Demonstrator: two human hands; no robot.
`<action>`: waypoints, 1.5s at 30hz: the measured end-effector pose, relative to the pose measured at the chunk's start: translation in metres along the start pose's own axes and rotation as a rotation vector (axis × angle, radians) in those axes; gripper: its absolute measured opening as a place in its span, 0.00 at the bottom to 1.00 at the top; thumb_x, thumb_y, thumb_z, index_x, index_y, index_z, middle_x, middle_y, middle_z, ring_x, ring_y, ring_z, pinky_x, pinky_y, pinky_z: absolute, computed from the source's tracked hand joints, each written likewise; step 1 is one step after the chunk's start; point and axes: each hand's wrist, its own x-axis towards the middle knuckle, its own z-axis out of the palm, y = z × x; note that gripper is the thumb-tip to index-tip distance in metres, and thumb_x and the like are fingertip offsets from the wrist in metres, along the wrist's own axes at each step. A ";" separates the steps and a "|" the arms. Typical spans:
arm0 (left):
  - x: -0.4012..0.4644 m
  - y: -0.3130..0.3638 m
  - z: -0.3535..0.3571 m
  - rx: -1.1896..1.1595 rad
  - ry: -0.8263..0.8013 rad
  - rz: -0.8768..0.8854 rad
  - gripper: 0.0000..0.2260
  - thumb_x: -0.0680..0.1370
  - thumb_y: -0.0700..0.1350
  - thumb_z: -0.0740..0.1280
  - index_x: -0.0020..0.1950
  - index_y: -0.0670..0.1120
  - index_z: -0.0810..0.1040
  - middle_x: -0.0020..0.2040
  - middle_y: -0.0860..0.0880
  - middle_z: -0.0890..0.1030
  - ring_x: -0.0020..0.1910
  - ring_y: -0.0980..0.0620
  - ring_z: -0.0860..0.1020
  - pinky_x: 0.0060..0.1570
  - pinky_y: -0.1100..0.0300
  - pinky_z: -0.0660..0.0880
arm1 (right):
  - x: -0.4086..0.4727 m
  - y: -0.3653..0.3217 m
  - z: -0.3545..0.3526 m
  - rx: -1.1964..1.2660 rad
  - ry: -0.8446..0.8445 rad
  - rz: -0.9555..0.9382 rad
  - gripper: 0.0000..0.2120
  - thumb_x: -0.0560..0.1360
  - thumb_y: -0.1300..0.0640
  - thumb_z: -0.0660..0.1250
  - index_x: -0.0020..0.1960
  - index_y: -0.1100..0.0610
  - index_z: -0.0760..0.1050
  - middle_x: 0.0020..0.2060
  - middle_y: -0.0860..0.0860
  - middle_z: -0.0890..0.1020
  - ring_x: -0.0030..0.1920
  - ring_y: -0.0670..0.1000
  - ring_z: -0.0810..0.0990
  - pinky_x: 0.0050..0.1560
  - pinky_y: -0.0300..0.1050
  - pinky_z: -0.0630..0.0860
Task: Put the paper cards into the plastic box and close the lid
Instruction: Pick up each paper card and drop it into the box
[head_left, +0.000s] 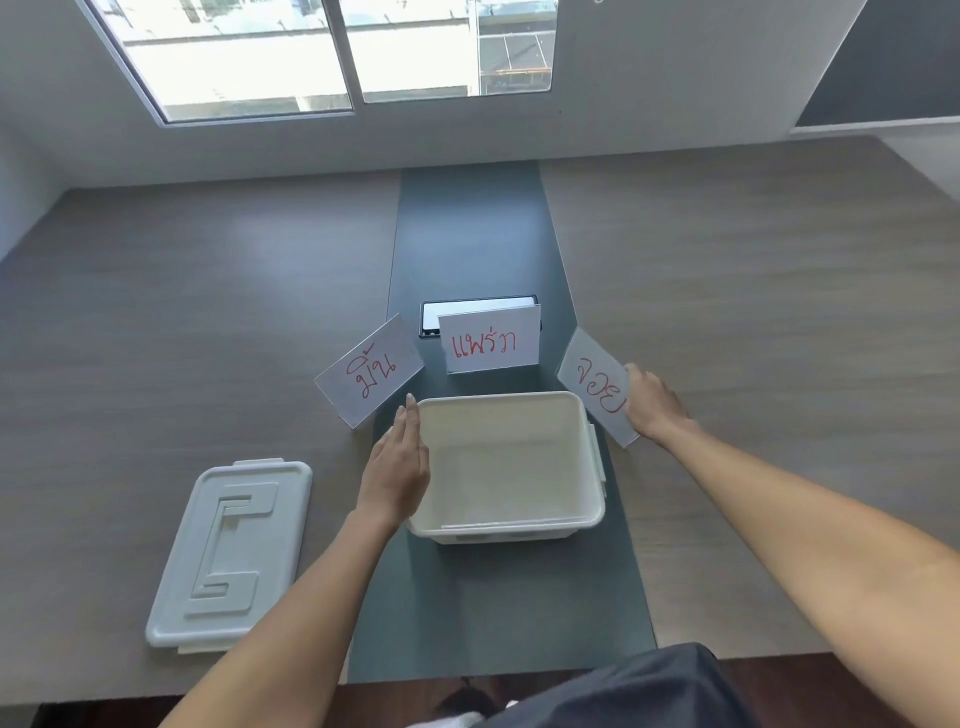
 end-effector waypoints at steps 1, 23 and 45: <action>0.000 0.000 0.000 0.001 0.001 -0.001 0.27 0.81 0.38 0.51 0.80 0.41 0.48 0.81 0.46 0.53 0.79 0.50 0.54 0.76 0.54 0.55 | -0.002 -0.001 -0.001 0.035 0.007 0.005 0.14 0.76 0.66 0.57 0.61 0.59 0.69 0.58 0.61 0.79 0.55 0.65 0.79 0.51 0.55 0.76; -0.001 0.003 -0.001 0.036 0.016 -0.025 0.27 0.82 0.40 0.51 0.80 0.41 0.49 0.80 0.45 0.56 0.79 0.49 0.54 0.76 0.52 0.56 | -0.046 -0.077 -0.094 0.499 0.299 -0.091 0.13 0.79 0.60 0.60 0.59 0.56 0.79 0.53 0.55 0.85 0.53 0.59 0.82 0.49 0.51 0.80; -0.003 0.006 -0.005 0.020 0.006 -0.028 0.26 0.82 0.43 0.51 0.80 0.43 0.49 0.80 0.44 0.56 0.79 0.46 0.56 0.75 0.48 0.58 | -0.105 -0.088 -0.084 0.288 -0.507 -0.441 0.11 0.82 0.55 0.61 0.62 0.50 0.78 0.54 0.49 0.84 0.56 0.52 0.83 0.58 0.51 0.80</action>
